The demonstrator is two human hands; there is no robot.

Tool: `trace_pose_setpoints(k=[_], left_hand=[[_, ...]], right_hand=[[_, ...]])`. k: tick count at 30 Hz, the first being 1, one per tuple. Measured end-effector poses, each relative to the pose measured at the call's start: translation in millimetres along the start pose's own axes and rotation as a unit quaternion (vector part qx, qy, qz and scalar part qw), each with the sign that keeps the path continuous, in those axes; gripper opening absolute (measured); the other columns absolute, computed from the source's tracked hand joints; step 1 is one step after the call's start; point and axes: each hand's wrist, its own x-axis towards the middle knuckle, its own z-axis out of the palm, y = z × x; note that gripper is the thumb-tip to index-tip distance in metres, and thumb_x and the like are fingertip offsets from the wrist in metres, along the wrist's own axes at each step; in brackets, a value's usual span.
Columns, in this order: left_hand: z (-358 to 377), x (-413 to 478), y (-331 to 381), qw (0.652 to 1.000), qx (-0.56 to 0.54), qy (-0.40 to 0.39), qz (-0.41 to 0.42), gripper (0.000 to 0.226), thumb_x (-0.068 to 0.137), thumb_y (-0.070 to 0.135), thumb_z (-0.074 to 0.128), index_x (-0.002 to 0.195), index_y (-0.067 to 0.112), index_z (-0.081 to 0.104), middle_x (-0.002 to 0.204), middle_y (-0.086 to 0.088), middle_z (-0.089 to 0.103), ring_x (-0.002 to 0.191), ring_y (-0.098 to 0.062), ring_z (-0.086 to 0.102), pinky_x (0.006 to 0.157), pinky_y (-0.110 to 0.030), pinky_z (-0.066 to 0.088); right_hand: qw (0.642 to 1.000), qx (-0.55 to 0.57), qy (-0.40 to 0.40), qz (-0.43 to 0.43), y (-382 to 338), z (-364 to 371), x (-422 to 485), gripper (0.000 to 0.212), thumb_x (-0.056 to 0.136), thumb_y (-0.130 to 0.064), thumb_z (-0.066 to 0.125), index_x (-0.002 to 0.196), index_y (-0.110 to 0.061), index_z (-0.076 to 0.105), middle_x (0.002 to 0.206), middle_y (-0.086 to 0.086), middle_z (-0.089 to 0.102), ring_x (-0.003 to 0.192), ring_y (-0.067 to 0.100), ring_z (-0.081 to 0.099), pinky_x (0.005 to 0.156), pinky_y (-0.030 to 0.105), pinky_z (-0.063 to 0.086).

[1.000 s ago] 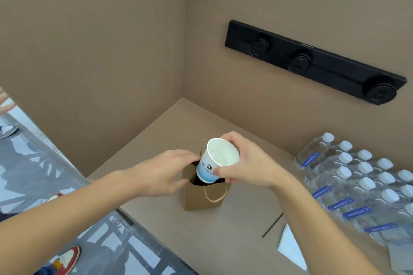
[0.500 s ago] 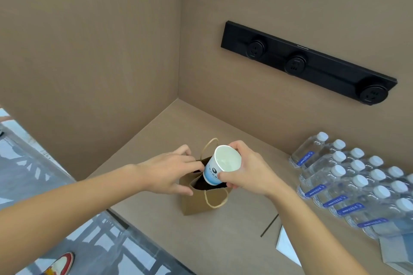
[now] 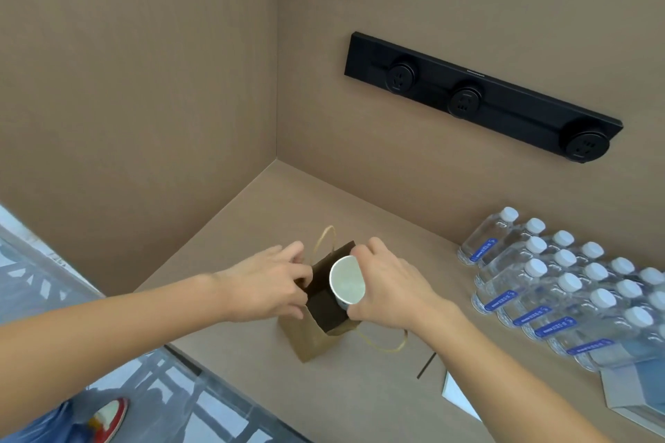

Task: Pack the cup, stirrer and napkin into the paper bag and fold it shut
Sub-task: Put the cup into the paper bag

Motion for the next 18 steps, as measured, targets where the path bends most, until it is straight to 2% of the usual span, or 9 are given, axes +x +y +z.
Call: trace_pose_setpoints(k=[2, 5, 7, 9, 11, 13, 15, 16, 18], left_hand=[[3.5, -5.0, 12.4, 0.997, 0.052, 0.055, 0.007, 0.005, 0.087, 0.031, 0.065, 0.083, 0.030, 0.068, 0.083, 0.011, 0.060, 0.084, -0.022, 0.048, 0.062, -0.031, 0.043], [13.4, -7.3, 26.2, 0.995, 0.086, 0.052, 0.006, 0.034, 0.065, 0.000, 0.059, 0.086, 0.026, 0.058, 0.072, 0.009, 0.055, 0.074, -0.020, 0.047, 0.057, -0.029, 0.039], [14.6, -7.4, 37.0, 0.995, 0.093, 0.042, 0.009, 0.037, 0.058, -0.002, 0.058, 0.084, 0.024, 0.055, 0.069, 0.008, 0.054, 0.068, -0.019, 0.047, 0.055, -0.028, 0.037], [15.7, -5.7, 45.0, 0.995, 0.091, 0.041, 0.017, 0.038, 0.054, 0.004, 0.067, 0.083, 0.028, 0.059, 0.065, 0.009, 0.055, 0.062, -0.017, 0.049, 0.053, -0.026, 0.035], [13.6, -4.1, 52.1, 0.998, 0.060, 0.023, 0.006, 0.045, 0.053, 0.009, 0.072, 0.091, 0.031, 0.064, 0.065, 0.009, 0.058, 0.060, -0.015, 0.052, 0.050, -0.024, 0.037], [14.8, -1.2, 59.1, 1.000, 0.009, 0.010, -0.010, 0.055, 0.063, 0.005, 0.066, 0.110, 0.033, 0.059, 0.078, 0.008, 0.063, 0.069, -0.017, 0.053, 0.049, -0.027, 0.038], [17.4, -0.4, 60.7, 0.998, -0.052, 0.000, -0.042, 0.061, 0.077, -0.002, 0.052, 0.126, 0.034, 0.046, 0.096, 0.004, 0.062, 0.085, -0.022, 0.050, 0.053, -0.033, 0.036], [18.2, -1.4, 60.2, 0.997, -0.066, -0.004, -0.043, 0.060, 0.080, -0.003, 0.048, 0.127, 0.034, 0.045, 0.099, 0.001, 0.059, 0.088, -0.023, 0.049, 0.054, -0.034, 0.035], [17.4, -3.6, 58.1, 0.998, -0.059, 0.009, -0.021, 0.048, 0.081, -0.003, 0.050, 0.116, 0.030, 0.055, 0.097, -0.001, 0.058, 0.088, -0.024, 0.053, 0.051, -0.033, 0.036]], right_hand=[[0.999, -0.041, 0.003, -0.023, -2.8, 5.7, 1.0, 0.048, 0.063, -0.033, 0.073, 0.096, -0.016, 0.042, 0.094, -0.002, 0.032, 0.069, 0.027, 0.047, 0.050, 0.032, 0.031], [0.993, -0.100, 0.000, -0.068, -8.8, 15.7, 3.5, 0.042, 0.067, -0.030, 0.073, 0.095, -0.014, 0.045, 0.100, 0.002, 0.040, 0.085, 0.027, 0.050, 0.055, 0.034, 0.034], [0.986, -0.137, -0.012, -0.097, -13.4, 20.9, 5.8, 0.048, 0.069, -0.031, 0.074, 0.108, -0.011, 0.052, 0.110, 0.003, 0.047, 0.097, 0.027, 0.052, 0.057, 0.034, 0.039], [0.981, -0.163, -0.017, -0.107, -16.8, 23.0, 9.9, 0.054, 0.073, -0.031, 0.073, 0.118, -0.010, 0.053, 0.116, 0.006, 0.051, 0.103, 0.028, 0.054, 0.061, 0.035, 0.042], [0.976, -0.183, -0.028, -0.111, -19.4, 25.1, 14.7, 0.054, 0.077, -0.028, 0.072, 0.122, -0.008, 0.052, 0.117, 0.010, 0.053, 0.106, 0.030, 0.056, 0.068, 0.038, 0.048], [0.970, -0.207, -0.050, -0.113, -22.6, 29.6, 19.6, 0.052, 0.078, -0.022, 0.072, 0.123, -0.005, 0.051, 0.117, 0.013, 0.053, 0.106, 0.032, 0.059, 0.069, 0.039, 0.048], [0.967, -0.218, -0.085, -0.106, -25.7, 35.4, 25.1, 0.052, 0.078, -0.020, 0.072, 0.123, -0.003, 0.052, 0.117, 0.015, 0.053, 0.102, 0.033, 0.062, 0.065, 0.038, 0.044], [0.966, -0.215, -0.107, -0.099, -26.2, 38.4, 28.0, 0.052, 0.078, -0.021, 0.073, 0.122, -0.003, 0.053, 0.117, 0.015, 0.053, 0.100, 0.033, 0.063, 0.064, 0.037, 0.043], [0.961, -0.210, -0.154, -0.090, -25.1, 44.4, 33.5, 0.049, 0.080, -0.026, 0.073, 0.121, -0.006, 0.056, 0.118, 0.013, 0.053, 0.097, 0.032, 0.065, 0.061, 0.035, 0.044]])
